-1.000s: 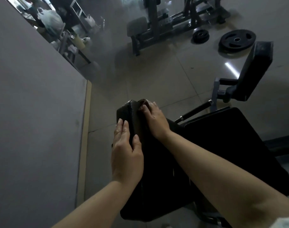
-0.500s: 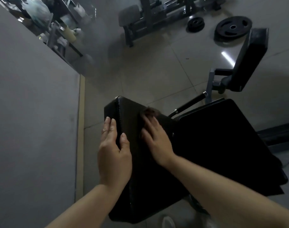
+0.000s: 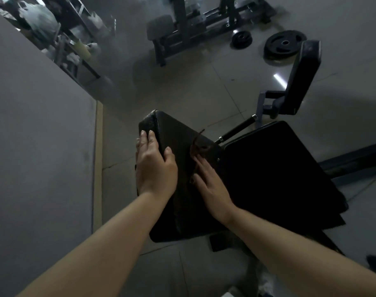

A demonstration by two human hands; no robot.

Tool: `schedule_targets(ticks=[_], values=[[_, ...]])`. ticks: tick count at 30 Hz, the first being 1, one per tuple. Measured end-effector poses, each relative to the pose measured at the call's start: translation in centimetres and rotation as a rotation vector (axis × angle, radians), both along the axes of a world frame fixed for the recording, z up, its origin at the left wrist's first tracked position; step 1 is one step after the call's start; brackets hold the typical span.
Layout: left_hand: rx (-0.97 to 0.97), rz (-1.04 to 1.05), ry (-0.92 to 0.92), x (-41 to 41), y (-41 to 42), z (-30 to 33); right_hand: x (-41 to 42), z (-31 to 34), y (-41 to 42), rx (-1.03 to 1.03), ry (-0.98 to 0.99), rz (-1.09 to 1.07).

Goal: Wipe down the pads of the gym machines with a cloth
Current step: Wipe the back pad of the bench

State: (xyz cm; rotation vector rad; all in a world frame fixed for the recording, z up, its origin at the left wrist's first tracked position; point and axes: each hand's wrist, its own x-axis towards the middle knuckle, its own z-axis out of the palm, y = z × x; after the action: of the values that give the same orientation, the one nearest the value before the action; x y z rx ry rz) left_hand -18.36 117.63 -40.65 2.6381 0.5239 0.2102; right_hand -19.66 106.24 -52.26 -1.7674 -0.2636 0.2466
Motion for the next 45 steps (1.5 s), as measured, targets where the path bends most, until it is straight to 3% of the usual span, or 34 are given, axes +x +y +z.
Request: schedule_targets(ticks=[5, 14, 17, 22, 26, 31, 36, 39, 45], values=[[0.044, -0.05, 0.075, 0.1, 0.0, 0.2, -6.7, -1.0, -1.9, -0.074, 0.033, -0.013], [0.06, -0.032, -0.016, 0.2, 0.1, -0.5, 11.2, -3.0, 2.9, -0.054, 0.151, -0.079], [0.082, -0.027, -0.026, 0.4, 0.0, -0.6, 13.4, -3.6, 3.3, -0.012, 0.176, -0.092], [0.128, -0.01, 0.025, 0.2, -0.6, -0.1, 4.3, -4.3, -0.6, -0.034, 0.033, 0.017], [0.318, -0.009, 0.154, 0.4, -1.4, 0.2, -4.9, -6.0, -4.3, -0.102, -0.018, 0.105], [0.459, 0.059, 0.357, 1.6, -2.2, 0.7, 5.5, -6.0, -0.9, -0.199, 0.016, 0.078], [0.489, 0.055, 0.354, 1.9, -2.3, 0.5, 14.7, -6.3, 2.1, -0.178, 0.048, 0.001], [0.483, 0.046, 0.327, 1.7, -2.1, 0.2, 11.6, -5.9, 1.1, -0.151, 0.024, -0.003], [0.484, 0.033, 0.304, 1.7, -2.1, 0.1, -2.5, -5.7, -3.4, -0.076, -0.14, 0.099]])
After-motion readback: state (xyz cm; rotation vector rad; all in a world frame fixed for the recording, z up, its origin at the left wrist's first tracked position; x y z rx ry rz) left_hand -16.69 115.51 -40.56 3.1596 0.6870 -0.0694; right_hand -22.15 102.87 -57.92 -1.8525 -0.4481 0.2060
